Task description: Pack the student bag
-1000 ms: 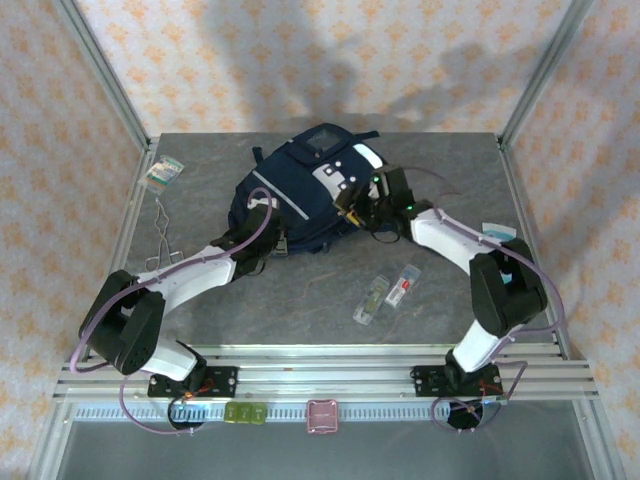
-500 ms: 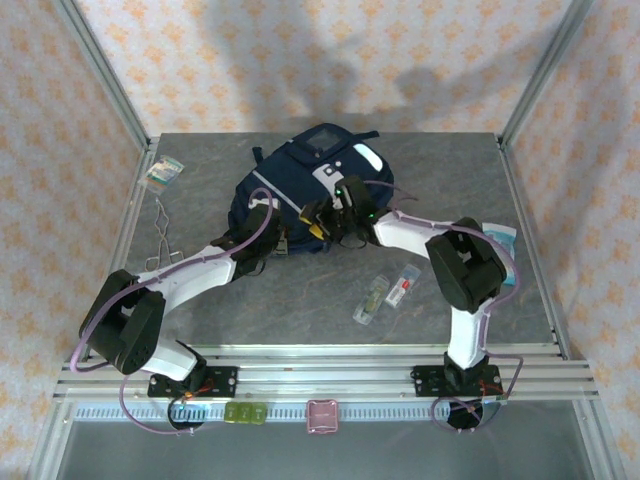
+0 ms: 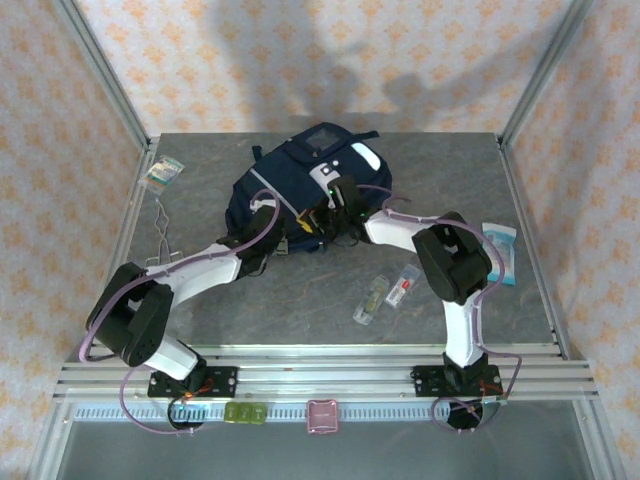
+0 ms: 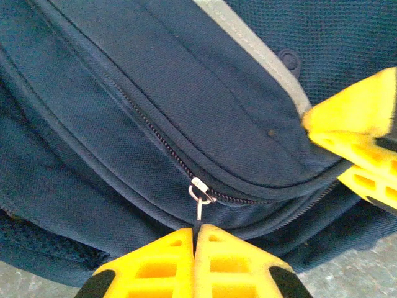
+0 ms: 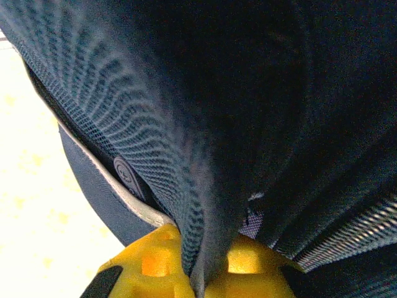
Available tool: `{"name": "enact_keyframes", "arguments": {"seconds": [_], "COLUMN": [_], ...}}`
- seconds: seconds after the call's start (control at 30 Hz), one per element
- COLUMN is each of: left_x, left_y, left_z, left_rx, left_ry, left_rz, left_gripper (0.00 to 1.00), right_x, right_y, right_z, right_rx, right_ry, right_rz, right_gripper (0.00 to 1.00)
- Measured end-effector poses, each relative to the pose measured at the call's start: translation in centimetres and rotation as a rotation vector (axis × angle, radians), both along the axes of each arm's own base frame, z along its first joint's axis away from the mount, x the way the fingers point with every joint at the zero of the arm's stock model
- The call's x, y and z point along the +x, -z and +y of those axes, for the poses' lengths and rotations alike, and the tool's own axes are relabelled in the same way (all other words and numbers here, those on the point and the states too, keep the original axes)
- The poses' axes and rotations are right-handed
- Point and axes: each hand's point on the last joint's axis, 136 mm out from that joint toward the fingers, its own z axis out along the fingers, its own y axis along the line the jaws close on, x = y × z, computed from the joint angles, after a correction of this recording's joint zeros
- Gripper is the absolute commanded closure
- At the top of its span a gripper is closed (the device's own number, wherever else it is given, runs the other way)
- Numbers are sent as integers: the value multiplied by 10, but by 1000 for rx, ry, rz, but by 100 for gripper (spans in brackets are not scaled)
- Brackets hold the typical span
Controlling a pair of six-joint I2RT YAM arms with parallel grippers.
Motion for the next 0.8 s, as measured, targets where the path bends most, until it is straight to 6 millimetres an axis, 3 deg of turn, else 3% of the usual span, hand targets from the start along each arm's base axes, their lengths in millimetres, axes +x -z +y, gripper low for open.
{"name": "enact_keyframes", "arguments": {"seconds": [0.27,0.5,0.73,0.77,0.8], "left_x": [15,37,64,67,68], "left_y": [-3,1,-4,-4,-5], "left_z": [34,104,112,109,104], "left_rx": [39,125,119,105,87], "left_ry": [-84,-286,-314,-304,-288], "left_rz": [-17,2,-8,-7,-5], "left_gripper": [100,100,100,97,87], "right_x": [-14,-22,-21,-20,-19], "right_y": [-7,-3,-10,-10,-10], "right_z": [-16,-49,-68,-70,-73], "right_rx": [10,-17,-44,-55,-61], "right_ry": [27,67,73,66,58], "right_rz": [-73,-88,-128,-132,-134], "right_gripper": [100,100,100,100,100]}}
